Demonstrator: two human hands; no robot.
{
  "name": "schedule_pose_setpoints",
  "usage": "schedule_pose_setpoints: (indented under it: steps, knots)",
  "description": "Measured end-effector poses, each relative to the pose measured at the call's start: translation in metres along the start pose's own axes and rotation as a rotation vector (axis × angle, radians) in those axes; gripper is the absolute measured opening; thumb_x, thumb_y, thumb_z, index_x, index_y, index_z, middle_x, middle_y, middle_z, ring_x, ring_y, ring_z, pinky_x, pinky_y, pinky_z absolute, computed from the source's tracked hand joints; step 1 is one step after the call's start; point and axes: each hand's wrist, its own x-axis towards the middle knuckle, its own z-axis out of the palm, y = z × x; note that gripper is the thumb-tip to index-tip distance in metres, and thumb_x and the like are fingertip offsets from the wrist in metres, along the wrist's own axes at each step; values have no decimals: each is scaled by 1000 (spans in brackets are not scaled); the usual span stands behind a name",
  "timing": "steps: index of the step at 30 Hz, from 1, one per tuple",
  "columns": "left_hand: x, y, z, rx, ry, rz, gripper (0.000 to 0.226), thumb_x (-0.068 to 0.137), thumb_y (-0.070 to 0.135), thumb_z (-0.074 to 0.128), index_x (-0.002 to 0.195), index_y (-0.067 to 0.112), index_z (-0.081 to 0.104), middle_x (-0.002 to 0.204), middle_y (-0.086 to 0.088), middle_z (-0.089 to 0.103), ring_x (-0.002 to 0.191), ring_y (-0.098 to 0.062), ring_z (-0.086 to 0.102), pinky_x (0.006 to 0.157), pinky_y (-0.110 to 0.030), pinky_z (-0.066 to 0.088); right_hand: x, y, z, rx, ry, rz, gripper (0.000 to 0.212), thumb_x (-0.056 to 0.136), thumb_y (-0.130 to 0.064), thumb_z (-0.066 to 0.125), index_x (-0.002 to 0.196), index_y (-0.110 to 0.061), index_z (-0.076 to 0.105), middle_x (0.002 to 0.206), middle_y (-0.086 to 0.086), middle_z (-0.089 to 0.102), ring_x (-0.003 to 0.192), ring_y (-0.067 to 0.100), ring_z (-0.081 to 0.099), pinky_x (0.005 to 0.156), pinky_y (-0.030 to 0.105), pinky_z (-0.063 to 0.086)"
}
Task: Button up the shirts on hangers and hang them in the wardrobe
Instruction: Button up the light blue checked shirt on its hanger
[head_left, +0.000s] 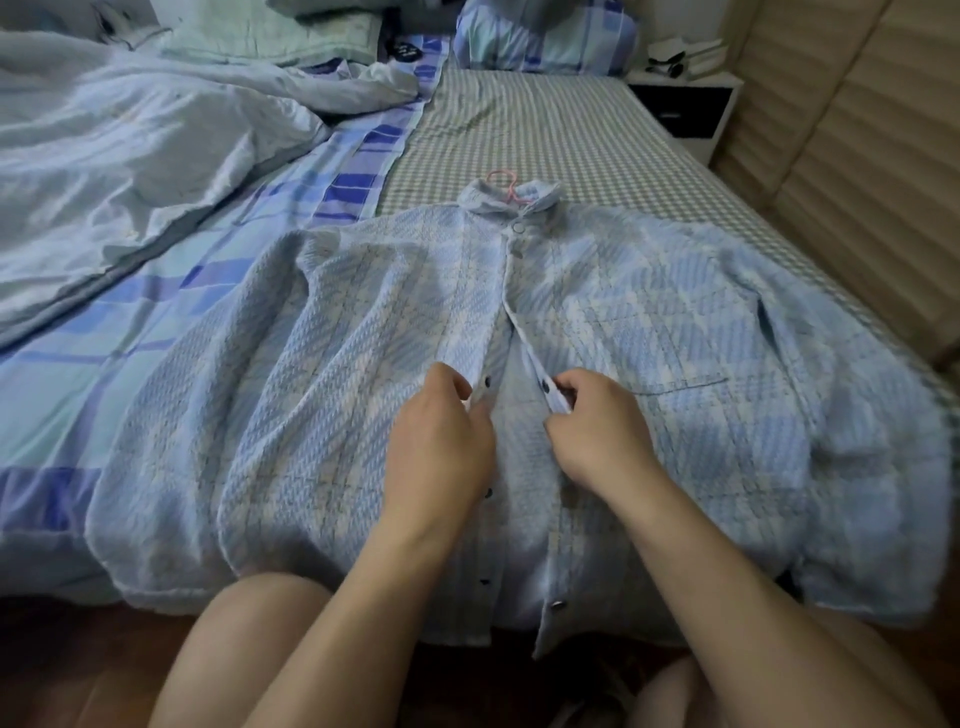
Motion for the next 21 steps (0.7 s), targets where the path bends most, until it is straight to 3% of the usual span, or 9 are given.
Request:
schedule_pose_setpoints:
  steps: [3, 5, 9, 12, 16, 19, 21]
  knots:
    - [-20, 1, 4, 37, -41, -41, 25, 100, 35, 54, 123, 25, 52, 102, -1, 68, 92, -27, 67, 77, -42, 52, -3, 2, -4, 128, -6, 18, 17, 92, -7, 59, 96, -23, 65, 85, -5, 65, 74, 18, 62, 56, 29, 43]
    - [-15, 5, 3, 122, -92, -26, 32, 100, 31, 53, 130, 21, 53, 104, -4, 69, 96, -29, 66, 79, -43, 53, -1, 2, -4, 187, 7, 21, 12, 96, -11, 60, 98, -22, 66, 87, -4, 67, 77, 19, 65, 58, 28, 46]
    - [34, 23, -13, 300, -350, -4, 20, 96, 31, 58, 97, 11, 60, 85, -5, 66, 78, -26, 64, 64, -36, 51, 4, -2, 0, 174, 62, -25, 7, 99, -23, 63, 97, -18, 67, 88, -4, 66, 73, 9, 60, 59, 25, 45]
    - [58, 27, -16, 331, -486, 35, 31, 95, 27, 62, 73, 7, 57, 63, -5, 58, 59, -23, 56, 53, -28, 42, 1, -4, 6, 54, 68, -133, 22, 99, -22, 62, 81, -11, 65, 78, 2, 61, 70, 20, 58, 58, 29, 41]
    - [48, 2, -8, 166, -325, 51, 37, 93, 33, 65, 65, 18, 45, 57, 4, 47, 58, -21, 47, 57, -32, 38, 0, 0, 9, 38, 99, -171, 25, 100, -21, 60, 78, -10, 68, 81, -1, 55, 72, 12, 51, 57, 30, 32]
    - [40, -2, -7, -185, -222, 11, 30, 93, 32, 67, 73, 15, 54, 59, 3, 51, 56, -19, 49, 57, -36, 43, 0, 1, 7, 127, 179, -184, 27, 98, -21, 63, 77, -5, 68, 71, 7, 62, 68, 18, 57, 58, 39, 42]
    - [38, 1, -7, -318, -200, -33, 24, 96, 32, 67, 83, 13, 60, 63, 0, 57, 56, -19, 52, 55, -44, 48, -5, -4, 4, 241, 289, -177, 19, 96, -22, 68, 82, -10, 72, 71, -2, 67, 73, 13, 63, 62, 28, 49]
